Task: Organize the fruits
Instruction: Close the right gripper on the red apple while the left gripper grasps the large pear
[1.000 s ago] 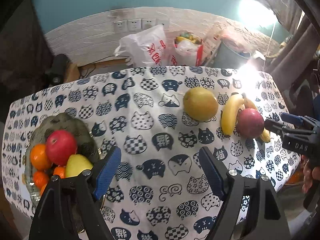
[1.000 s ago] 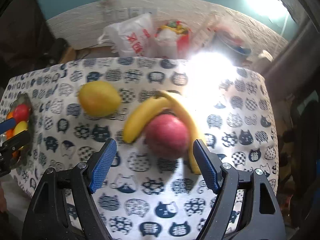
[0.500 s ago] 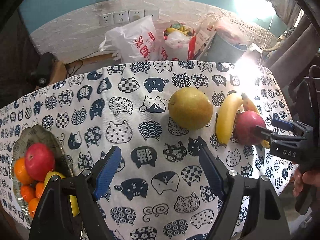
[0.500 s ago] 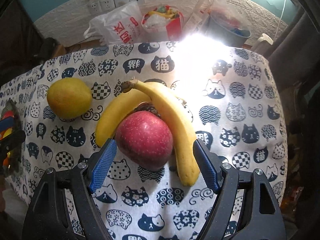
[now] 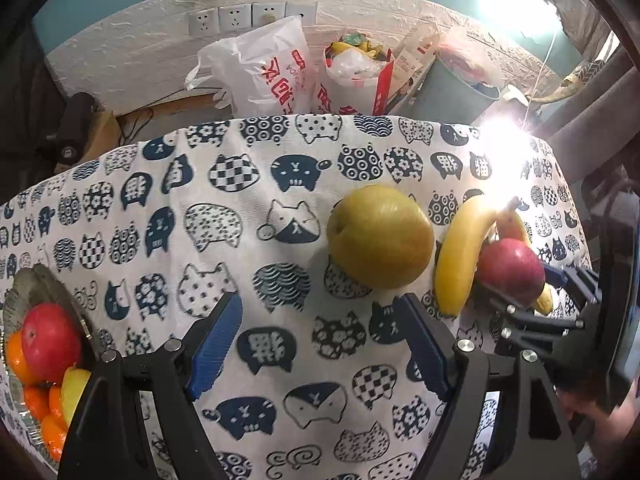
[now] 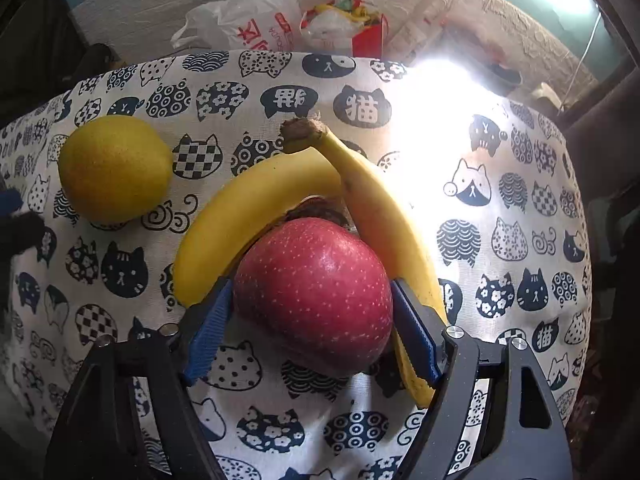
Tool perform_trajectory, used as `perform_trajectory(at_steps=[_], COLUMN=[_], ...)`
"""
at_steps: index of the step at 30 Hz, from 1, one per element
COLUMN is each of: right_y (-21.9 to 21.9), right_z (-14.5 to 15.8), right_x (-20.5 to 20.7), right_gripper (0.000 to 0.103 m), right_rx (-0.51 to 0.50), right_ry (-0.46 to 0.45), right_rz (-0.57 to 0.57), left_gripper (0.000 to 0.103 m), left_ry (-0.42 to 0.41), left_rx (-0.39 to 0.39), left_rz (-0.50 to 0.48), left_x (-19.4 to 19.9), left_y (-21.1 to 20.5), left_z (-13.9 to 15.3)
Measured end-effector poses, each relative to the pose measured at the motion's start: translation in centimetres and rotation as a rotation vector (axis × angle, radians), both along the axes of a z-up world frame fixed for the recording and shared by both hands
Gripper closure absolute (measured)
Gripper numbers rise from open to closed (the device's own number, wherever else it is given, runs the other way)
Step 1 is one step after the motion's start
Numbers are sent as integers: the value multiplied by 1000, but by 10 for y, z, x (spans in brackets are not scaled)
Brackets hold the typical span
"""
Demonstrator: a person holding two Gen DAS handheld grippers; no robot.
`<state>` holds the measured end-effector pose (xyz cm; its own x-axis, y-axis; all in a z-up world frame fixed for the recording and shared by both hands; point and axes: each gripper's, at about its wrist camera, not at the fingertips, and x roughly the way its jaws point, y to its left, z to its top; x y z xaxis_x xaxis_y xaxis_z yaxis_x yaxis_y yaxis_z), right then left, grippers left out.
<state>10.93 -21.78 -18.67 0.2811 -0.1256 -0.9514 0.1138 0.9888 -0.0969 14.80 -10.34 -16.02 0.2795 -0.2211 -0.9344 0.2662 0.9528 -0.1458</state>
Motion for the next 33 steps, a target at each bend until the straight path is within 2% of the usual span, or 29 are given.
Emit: perform_trajectory(at_steps=[3,8,14,19,26,31,33], right_y=[-1,-12,-14,-14,-21,-28,-29], right_z=[1,4,15,17,19,22,23], right_x=[-4,-14,-21,-26,-32,-35,-38], right_gripper=[27,28,28,28,28,28,28], right_rx=[13,117,156,176,181,184,182], right_ry=[-16,-30,-47,-54,-56,-63,-63], right_rz=[21,-8,-15,-23,-40,-53,-52], left_gripper=[22,22,22,22,16,14,14], left_ry=[18,24,31,40,46,77,40], left_rx=[-8,-9,-13,-16,4,45,48], left_rz=[2,12,25,31,70,36,24], left_x=[5,12,21,30,47,50,47], left_y=[-7,-22,-38,-51,-64,-72,-74], left_z=[-5,-8,-13,-19,-30,-49,-47])
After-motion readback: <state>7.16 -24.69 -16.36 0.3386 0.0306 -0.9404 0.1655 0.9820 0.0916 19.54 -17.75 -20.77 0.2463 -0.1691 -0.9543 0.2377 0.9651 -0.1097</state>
